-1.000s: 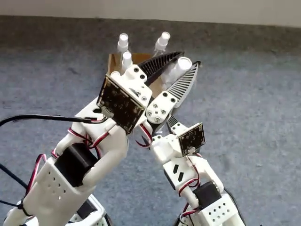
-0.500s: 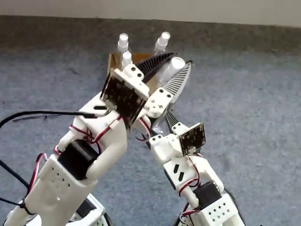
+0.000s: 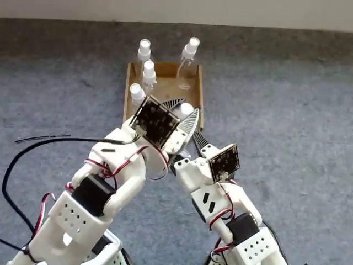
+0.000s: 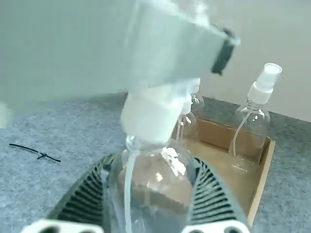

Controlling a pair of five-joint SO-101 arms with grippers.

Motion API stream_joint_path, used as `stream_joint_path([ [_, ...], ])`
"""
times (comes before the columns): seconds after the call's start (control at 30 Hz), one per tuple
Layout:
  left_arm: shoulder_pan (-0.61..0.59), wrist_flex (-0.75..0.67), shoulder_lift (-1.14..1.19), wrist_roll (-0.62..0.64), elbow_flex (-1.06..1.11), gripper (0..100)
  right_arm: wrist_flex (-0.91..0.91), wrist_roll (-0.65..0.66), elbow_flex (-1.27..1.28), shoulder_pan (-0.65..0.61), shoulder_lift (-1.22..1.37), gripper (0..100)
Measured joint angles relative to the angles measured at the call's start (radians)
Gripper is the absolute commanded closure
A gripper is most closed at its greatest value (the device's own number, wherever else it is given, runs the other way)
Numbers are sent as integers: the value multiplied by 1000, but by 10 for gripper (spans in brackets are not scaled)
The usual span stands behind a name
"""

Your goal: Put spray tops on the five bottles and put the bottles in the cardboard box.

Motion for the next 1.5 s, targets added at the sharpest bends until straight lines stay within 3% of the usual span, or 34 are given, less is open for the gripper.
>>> stream_joint_path([
  [0.17,0,3,-80,0,44,990,2,2,0,0,0,994],
  [0.37,0,78,-121,0,29,883,2,2,0,0,0,994],
  [1.13,-8,153,-124,-5,-147,880,2,2,0,0,-2,994],
  [1.33,-164,153,-124,-5,-133,880,2,2,0,0,-2,994],
  [1.5,-170,153,-124,-5,-95,880,2,2,0,0,-2,994],
])
